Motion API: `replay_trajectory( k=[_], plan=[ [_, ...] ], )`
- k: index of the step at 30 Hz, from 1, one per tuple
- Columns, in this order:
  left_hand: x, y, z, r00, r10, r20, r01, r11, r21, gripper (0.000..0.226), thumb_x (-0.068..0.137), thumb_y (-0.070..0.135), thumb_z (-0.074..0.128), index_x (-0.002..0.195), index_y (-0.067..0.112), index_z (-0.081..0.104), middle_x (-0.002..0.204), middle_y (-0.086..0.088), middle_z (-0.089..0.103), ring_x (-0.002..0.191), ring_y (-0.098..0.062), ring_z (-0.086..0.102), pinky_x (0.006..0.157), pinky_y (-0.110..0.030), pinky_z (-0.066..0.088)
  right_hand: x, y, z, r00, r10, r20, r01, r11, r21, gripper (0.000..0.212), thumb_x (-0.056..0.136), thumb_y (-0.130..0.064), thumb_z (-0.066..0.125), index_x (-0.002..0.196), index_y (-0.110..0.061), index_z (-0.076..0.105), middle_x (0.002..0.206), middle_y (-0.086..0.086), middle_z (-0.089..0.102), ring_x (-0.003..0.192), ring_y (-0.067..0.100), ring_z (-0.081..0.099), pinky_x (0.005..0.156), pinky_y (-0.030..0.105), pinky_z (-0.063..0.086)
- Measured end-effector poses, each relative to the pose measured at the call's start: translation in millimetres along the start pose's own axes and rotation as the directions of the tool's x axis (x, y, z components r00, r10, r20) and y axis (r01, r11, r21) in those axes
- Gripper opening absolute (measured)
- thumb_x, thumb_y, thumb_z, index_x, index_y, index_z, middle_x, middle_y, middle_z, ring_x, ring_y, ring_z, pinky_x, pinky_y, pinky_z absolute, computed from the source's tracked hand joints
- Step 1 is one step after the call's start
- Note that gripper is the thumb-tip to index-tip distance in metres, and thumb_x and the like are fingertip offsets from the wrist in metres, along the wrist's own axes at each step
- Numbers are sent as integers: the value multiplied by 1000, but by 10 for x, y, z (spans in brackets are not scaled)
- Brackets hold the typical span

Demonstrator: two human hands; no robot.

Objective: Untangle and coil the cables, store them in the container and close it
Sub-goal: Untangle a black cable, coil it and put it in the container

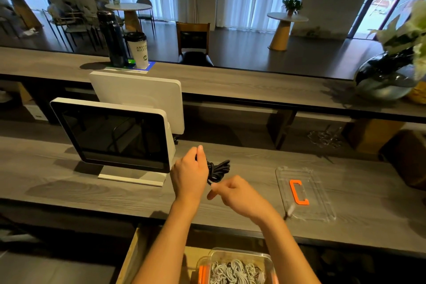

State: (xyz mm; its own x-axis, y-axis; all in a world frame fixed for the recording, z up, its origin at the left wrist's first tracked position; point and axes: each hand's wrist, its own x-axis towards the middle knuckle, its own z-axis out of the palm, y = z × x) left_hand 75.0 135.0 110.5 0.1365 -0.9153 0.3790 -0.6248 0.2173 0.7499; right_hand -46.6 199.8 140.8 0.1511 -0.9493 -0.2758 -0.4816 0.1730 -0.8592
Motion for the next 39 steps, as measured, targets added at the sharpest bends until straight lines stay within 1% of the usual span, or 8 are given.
replay_trajectory(
  k=[3,7,11,16,20,26,31,39],
  plan=[
    [47,-54,-29,988,-49,147,36,995,89,45,105,31,42,61,23,38,55,2,43,51,-10,40,46,-27,28,-122,-72,-187,987,-145,72,156,970,-187,24,100,-30,57,94,-15,74,62,4,51,55,13,45,59,29,39],
    [69,-95,-59,933,2,361,69,981,-183,49,104,26,46,56,21,36,50,8,36,48,-6,34,48,-20,26,-176,-95,-343,958,-287,-26,268,920,-286,21,101,-28,54,93,-19,71,70,-6,62,62,8,54,63,31,45],
    [85,-113,-113,889,106,445,110,895,-433,48,105,23,44,60,5,46,53,3,43,50,-11,42,49,-25,34,-113,12,-398,927,-293,-234,258,951,-170,15,97,-24,61,93,-28,74,73,-23,68,74,-2,63,66,13,46],
    [-8,-48,-137,847,90,524,302,730,-613,42,96,36,46,60,20,58,56,-1,52,47,-19,52,42,-27,38,-15,103,-305,890,-252,-379,314,943,109,18,89,-12,71,89,-28,78,82,-11,77,78,10,71,66,24,55],
    [-20,110,-84,873,-162,460,464,567,-680,47,105,30,44,62,18,59,59,-2,55,54,-17,55,54,-31,41,88,219,-188,887,-251,-388,330,932,153,31,93,-5,63,71,-23,77,66,7,70,62,22,61,60,36,47],
    [-8,256,-36,655,-589,474,716,281,-639,33,105,35,44,90,8,56,67,-11,55,38,-13,44,32,-20,28,142,291,-15,911,-274,-310,297,955,28,28,97,-14,57,72,-23,65,60,-7,53,56,7,45,57,24,37],
    [-41,337,-48,689,-681,248,644,418,-640,32,106,32,44,79,19,55,75,-7,60,63,-17,58,50,-29,44,144,255,197,929,-241,-280,266,963,53,28,86,-54,58,83,-27,66,68,2,57,62,7,46,60,30,36],
    [-109,323,-3,844,-535,46,470,696,-543,44,106,29,40,72,9,59,66,-10,59,62,-22,59,58,-39,50,185,167,366,840,-101,-534,178,979,95,53,95,-48,56,49,-24,49,39,-10,39,39,7,34,43,22,24]
  ],
)
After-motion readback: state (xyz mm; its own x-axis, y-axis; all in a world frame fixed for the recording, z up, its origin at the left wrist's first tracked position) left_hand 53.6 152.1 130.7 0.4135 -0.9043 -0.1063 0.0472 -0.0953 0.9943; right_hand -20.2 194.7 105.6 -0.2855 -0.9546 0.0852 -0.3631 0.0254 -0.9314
